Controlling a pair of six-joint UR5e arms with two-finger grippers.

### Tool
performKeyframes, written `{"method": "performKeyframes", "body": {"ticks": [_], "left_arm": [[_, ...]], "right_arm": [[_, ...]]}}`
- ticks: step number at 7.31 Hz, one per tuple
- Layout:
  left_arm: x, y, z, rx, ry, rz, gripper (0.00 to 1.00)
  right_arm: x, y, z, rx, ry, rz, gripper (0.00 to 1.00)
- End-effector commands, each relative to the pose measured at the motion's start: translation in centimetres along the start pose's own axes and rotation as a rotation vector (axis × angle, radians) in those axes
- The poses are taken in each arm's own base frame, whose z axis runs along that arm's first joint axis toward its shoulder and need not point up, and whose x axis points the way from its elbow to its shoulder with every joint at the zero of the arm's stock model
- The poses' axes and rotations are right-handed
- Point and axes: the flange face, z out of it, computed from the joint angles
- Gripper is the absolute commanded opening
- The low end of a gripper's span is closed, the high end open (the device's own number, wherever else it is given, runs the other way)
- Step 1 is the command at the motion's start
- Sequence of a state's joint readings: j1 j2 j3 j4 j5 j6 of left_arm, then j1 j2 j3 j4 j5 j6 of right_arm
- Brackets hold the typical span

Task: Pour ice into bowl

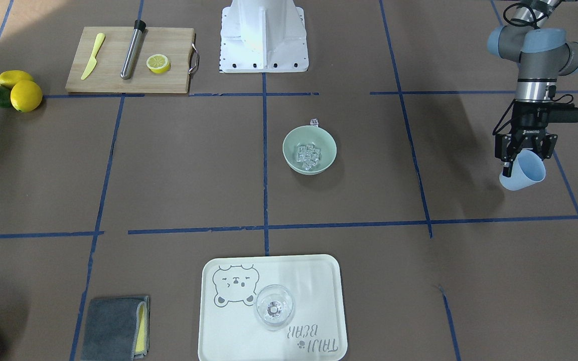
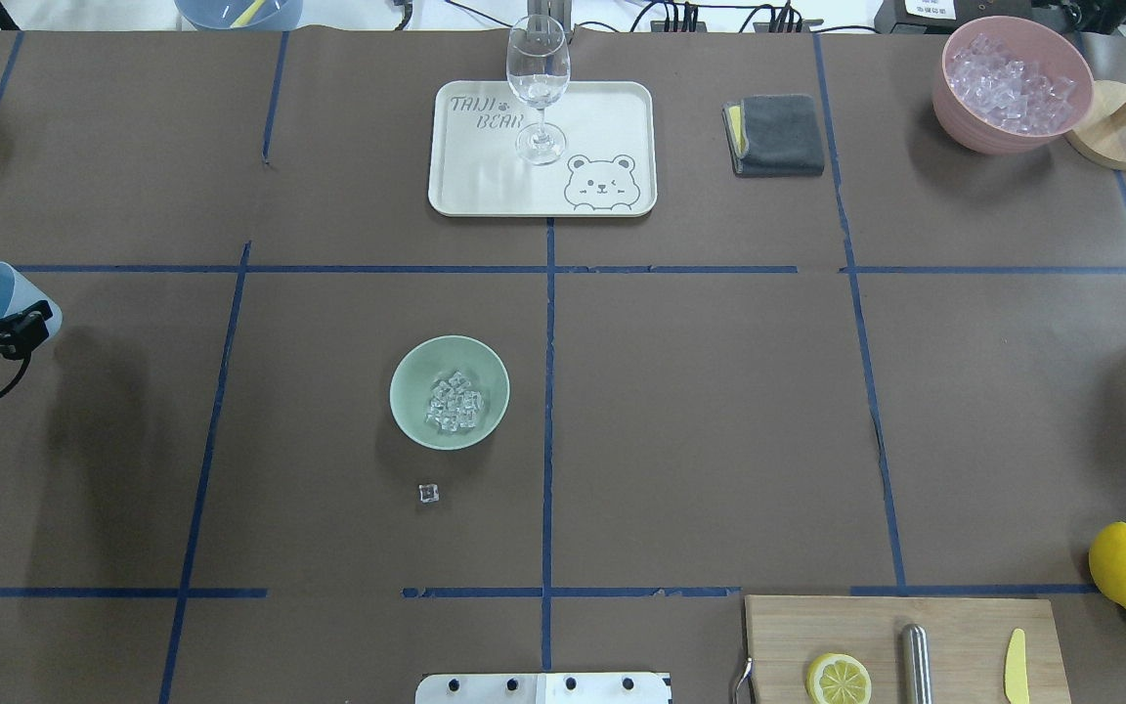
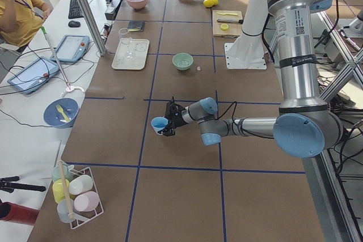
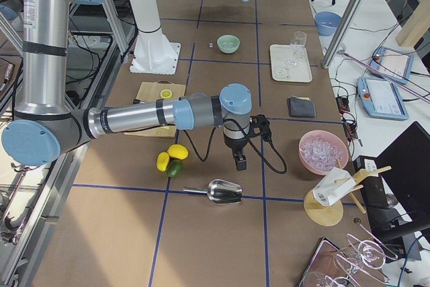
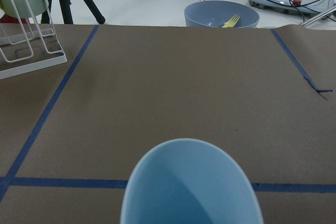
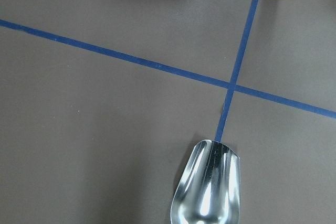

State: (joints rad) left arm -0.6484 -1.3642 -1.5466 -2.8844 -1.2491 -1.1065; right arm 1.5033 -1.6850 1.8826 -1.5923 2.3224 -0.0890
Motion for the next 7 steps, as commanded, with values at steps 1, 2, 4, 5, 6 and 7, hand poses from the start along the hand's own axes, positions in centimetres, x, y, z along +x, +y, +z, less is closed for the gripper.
{"method": "performKeyframes", "body": {"ticks": [1, 2, 4, 5, 6, 7], "left_arm": [[1.0, 1.8, -0.3, -0.040, 0.026, 0.023, 0.00], [0.7, 2.1, -0.7, -0.042, 0.026, 0.028, 0.00], [-0.2, 2.1, -1.8, -0.028, 0.047, 0.020, 0.00], [-0.6, 2.1, -2.5, -0.027, 0.052, 0.020, 0.00], [-0.4, 2.7, -2.5, -0.036, 0.055, 0.027, 0.00], [0.2, 3.5, -2.5, -0.043, 0.064, 0.039, 0.00]], "right_arm": [[0.0, 0.0, 0.0, 0.000, 0.000, 0.000, 1.00], [0.0, 0.0, 0.0, 0.000, 0.000, 0.000, 1.00], [-0.1, 0.0, -0.1, 0.001, 0.000, -0.001, 1.00], [0.0, 0.0, 0.0, 0.000, 0.000, 0.000, 1.00], [0.0, 0.0, 0.0, 0.000, 0.000, 0.000, 1.00], [0.0, -0.1, 0.0, 0.001, 0.000, -0.001, 1.00]]}}
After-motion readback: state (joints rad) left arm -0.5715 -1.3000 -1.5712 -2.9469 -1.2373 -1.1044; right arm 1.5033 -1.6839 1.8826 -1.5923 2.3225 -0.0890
